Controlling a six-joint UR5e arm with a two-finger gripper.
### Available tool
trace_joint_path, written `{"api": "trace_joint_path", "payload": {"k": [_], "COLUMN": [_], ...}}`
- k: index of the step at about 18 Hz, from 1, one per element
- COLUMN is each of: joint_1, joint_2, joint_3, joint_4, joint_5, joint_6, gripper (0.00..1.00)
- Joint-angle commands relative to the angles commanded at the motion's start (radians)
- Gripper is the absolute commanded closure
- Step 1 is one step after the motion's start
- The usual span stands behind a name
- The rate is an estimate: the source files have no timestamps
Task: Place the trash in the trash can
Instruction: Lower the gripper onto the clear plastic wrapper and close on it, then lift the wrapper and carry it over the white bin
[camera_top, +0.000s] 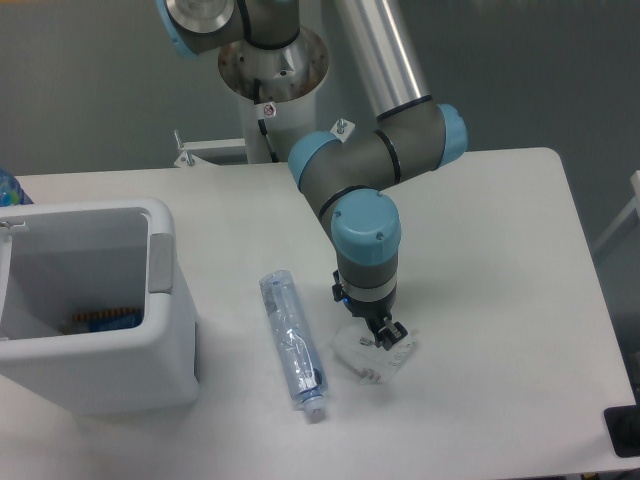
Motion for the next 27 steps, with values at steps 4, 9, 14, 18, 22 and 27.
{"api": "trace_joint_path", "payload": {"k": [4, 9, 14, 18, 22, 27], "joint_1": [0.0, 0.015, 0.074, 0.089, 0.083, 0.055], "joint_2": [0.009, 0.089, 0.159, 0.231, 0.307, 0.406], "joint_3": [0.012, 0.057, 0.112, 0.133, 0.14, 0.138], "joint_4": [0.0, -0.003, -0.003, -0.002, -0.002, 0.0], "joint_5": [-0.015, -0.118, -0.36, -0.514, -0.574, -0.604], "joint_6": [0.0, -0.032, -0.201, -0.536, -0.718, -0.966], "gripper": [1.0, 1.0, 1.0, 1.0, 1.0, 1.0]}}
